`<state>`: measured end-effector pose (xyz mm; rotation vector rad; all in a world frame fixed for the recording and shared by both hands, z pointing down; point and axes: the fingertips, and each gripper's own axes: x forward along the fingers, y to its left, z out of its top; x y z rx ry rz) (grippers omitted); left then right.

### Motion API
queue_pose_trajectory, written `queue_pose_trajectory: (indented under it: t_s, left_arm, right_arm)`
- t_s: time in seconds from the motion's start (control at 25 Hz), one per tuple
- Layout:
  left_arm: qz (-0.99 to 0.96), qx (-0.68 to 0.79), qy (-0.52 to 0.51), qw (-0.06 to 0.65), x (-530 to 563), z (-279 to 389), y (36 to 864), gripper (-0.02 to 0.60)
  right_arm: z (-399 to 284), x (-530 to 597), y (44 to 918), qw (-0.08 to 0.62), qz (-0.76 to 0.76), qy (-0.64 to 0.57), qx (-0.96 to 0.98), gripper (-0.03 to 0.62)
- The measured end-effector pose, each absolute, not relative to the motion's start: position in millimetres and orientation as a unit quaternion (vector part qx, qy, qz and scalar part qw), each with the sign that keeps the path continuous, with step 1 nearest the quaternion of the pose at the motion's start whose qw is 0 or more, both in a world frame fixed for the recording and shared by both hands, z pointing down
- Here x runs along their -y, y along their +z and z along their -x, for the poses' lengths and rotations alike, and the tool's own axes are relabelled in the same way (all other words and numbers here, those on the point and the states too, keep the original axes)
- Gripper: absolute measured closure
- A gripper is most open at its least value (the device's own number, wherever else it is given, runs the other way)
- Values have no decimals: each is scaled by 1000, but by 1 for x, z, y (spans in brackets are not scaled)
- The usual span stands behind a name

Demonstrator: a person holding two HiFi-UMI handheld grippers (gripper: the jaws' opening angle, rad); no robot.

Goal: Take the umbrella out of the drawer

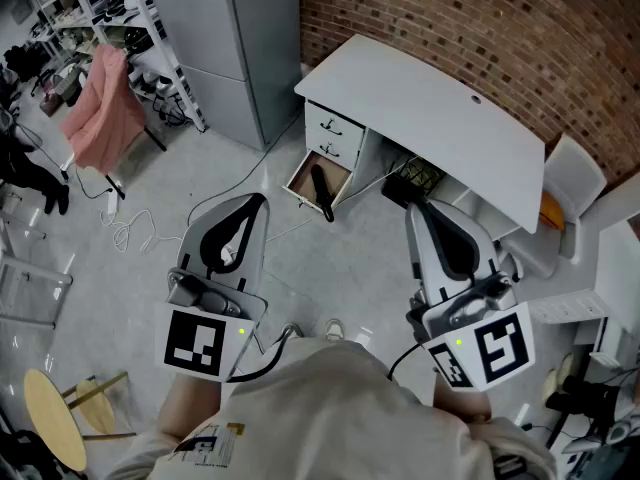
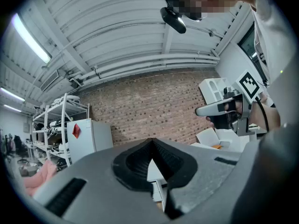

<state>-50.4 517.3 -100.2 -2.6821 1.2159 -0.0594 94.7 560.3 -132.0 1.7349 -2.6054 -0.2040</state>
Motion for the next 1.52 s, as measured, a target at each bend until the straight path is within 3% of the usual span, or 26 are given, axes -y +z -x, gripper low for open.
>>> queue_pose_trajectory:
  t_s: [1.52]
  left_arm:
    - [888,-448,-55,90,-506,-27,-72,574]
  right_arm:
    - [-169,-533,-89,-23,-501,-21,865,585]
